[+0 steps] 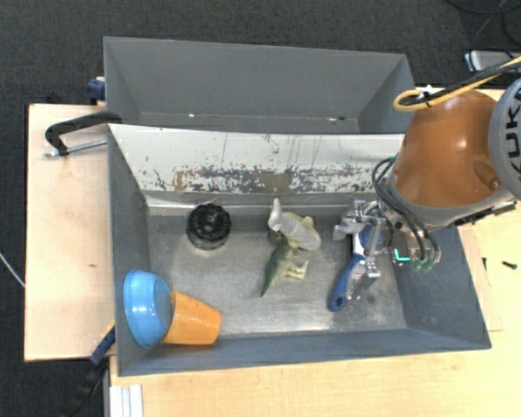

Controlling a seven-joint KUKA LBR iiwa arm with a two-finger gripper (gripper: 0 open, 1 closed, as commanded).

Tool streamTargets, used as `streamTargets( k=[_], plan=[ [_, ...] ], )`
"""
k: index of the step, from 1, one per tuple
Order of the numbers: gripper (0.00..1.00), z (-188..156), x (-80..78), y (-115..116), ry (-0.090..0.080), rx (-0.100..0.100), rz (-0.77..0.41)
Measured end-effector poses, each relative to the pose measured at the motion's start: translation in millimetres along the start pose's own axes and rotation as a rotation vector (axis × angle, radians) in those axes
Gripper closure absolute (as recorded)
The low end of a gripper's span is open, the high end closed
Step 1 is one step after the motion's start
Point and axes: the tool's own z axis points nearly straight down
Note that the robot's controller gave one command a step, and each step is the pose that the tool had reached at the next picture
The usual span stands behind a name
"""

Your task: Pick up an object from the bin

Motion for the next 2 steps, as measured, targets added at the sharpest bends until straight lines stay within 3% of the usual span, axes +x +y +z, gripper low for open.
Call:
streamTargets(
  k=[1, 2],
  plan=[
    [0.0, 103.3, -29.1, 14.8, -0.011, -0.002, 0.206],
    [1.0, 100.6, -30.3, 14.6, -0.014, -0.002, 0.205]
  ],
)
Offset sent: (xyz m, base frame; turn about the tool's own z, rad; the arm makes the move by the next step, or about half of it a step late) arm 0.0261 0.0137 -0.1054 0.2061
